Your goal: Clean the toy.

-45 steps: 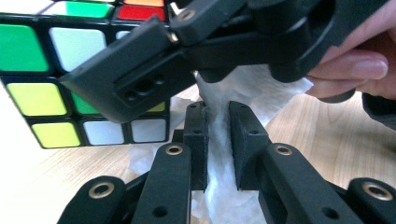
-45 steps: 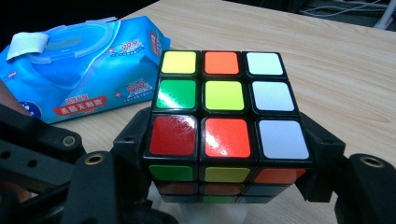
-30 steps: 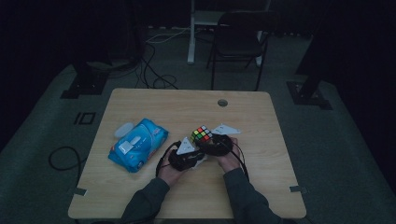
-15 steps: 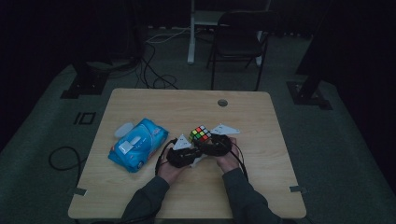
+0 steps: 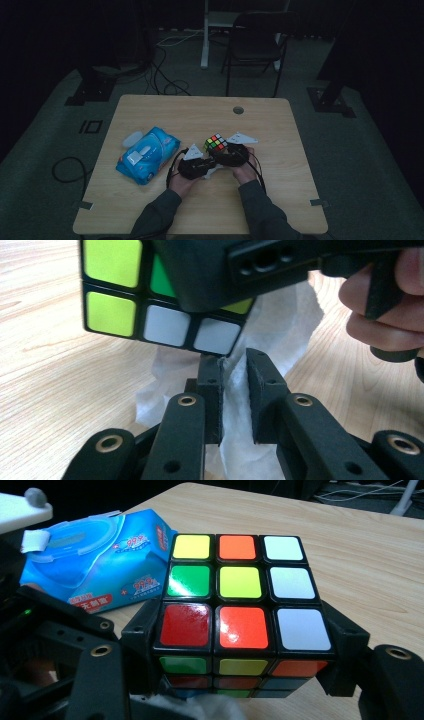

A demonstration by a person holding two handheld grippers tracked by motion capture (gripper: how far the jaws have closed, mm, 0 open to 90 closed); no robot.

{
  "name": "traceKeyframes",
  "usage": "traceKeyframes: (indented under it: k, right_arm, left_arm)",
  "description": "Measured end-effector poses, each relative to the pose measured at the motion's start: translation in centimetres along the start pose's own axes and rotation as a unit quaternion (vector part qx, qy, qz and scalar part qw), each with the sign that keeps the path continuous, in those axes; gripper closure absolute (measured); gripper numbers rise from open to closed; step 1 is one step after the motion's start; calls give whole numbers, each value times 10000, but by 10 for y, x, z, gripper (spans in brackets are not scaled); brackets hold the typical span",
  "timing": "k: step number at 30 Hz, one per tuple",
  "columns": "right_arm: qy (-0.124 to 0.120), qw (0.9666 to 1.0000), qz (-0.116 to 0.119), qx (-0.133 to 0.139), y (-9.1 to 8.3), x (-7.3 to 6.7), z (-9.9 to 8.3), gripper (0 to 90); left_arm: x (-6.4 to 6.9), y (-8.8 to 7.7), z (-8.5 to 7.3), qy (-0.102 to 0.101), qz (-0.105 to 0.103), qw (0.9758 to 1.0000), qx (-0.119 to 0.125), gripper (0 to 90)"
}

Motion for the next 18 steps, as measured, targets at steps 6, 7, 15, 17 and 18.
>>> traceKeyframes:
  k: [6,7,15,17,18]
  right_arm:
    - [62,10000,-54,14,-1,3,-1,342]
    - [64,10000,-58,20,-1,3,-1,342]
    - [111,9999,-86,10,0,4,-2,342]
    - [108,9999,-84,-2,1,4,-3,342]
    - [116,9999,-79,-17,2,4,-4,342]
  left_arm:
    - [3,0,0,46,-19,10000,5,797]
    - [4,0,0,56,-18,10000,3,797]
    - [12,-2,3,202,-104,9997,66,799]
    - [13,-3,5,242,-125,9996,94,799]
    - [14,-3,6,261,-138,9995,101,799]
Point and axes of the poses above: each handheld gripper's, and its own axes: y roughly forward along the jaws, z roughly out of its top, x roughly to its right, the point moved 5 cm from there along y, roughly forward along the jaws, and after that the axes turned 14 degrees about z, right-handed, at the moved point
